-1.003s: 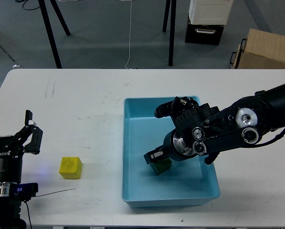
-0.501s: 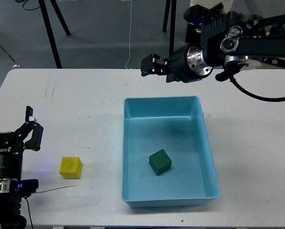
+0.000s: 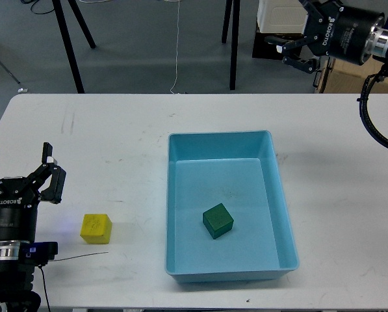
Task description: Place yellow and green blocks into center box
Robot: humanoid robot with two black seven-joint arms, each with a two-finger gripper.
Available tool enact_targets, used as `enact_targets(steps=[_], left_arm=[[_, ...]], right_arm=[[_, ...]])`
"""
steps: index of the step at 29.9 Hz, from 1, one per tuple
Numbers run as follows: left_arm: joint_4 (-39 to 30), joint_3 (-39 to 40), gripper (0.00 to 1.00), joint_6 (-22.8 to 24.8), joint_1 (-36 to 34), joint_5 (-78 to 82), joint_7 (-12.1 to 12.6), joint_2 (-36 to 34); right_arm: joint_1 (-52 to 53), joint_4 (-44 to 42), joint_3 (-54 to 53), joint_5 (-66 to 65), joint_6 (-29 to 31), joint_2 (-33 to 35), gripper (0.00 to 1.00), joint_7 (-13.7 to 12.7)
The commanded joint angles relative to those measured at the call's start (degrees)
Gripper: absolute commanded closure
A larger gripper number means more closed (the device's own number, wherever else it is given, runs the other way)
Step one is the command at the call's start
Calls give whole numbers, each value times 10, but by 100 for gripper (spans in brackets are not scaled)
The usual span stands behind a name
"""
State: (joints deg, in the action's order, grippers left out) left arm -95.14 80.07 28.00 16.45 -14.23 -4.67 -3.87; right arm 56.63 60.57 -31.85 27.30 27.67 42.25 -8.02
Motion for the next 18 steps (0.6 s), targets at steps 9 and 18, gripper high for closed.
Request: enact_targets(steps=[9,18], left_arm=[[1,0,0,0,2,1,0,-2],[1,0,0,0,5,1,-1,1]], right_arm=[[-362,71,-282,72,3,35,19,39],[-661,212,-468,62,3,-102,18,35]])
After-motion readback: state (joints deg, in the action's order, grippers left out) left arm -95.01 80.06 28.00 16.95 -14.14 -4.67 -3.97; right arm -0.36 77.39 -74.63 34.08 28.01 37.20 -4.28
